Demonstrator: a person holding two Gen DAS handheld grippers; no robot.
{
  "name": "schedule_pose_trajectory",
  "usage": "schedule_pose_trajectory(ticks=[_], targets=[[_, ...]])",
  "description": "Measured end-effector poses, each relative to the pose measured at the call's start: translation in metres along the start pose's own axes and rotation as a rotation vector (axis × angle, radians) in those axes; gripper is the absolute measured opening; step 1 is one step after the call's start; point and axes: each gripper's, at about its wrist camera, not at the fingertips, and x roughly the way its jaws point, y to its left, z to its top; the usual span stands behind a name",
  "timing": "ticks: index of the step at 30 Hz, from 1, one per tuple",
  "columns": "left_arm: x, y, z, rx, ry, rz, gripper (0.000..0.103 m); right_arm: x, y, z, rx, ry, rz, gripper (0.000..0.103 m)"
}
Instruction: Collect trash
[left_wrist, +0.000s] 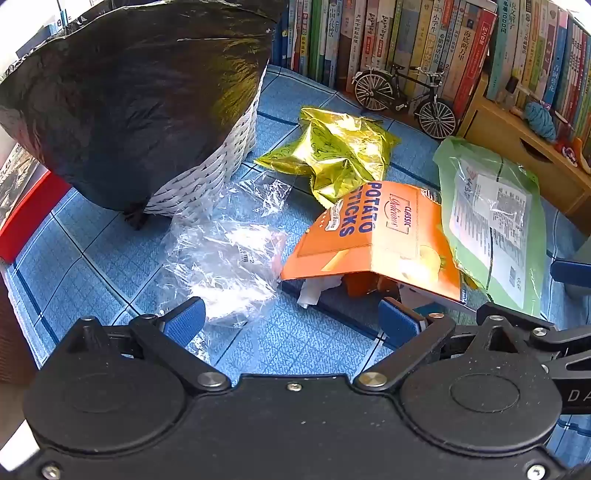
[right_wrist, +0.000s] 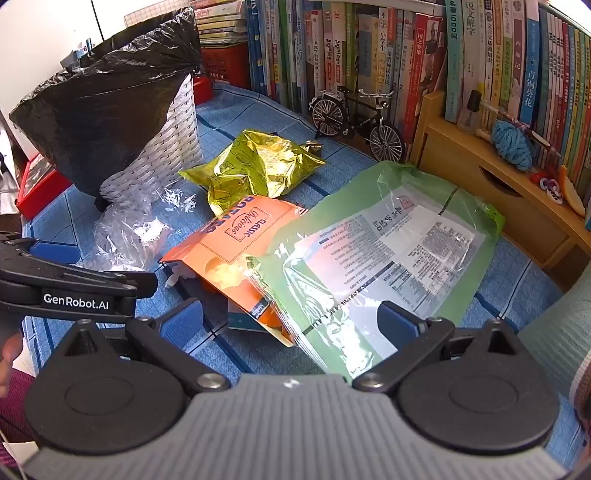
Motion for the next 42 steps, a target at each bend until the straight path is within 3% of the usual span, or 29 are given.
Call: schedule_pose_trajectory(ticks=[42], targets=[[0.0001, 0.0001, 0.0001, 0.0, 0.0, 0.003, 0.1, 0.0016, -0.0033, -0.0003, 0.003, 0.012, 0.001, 0.103]])
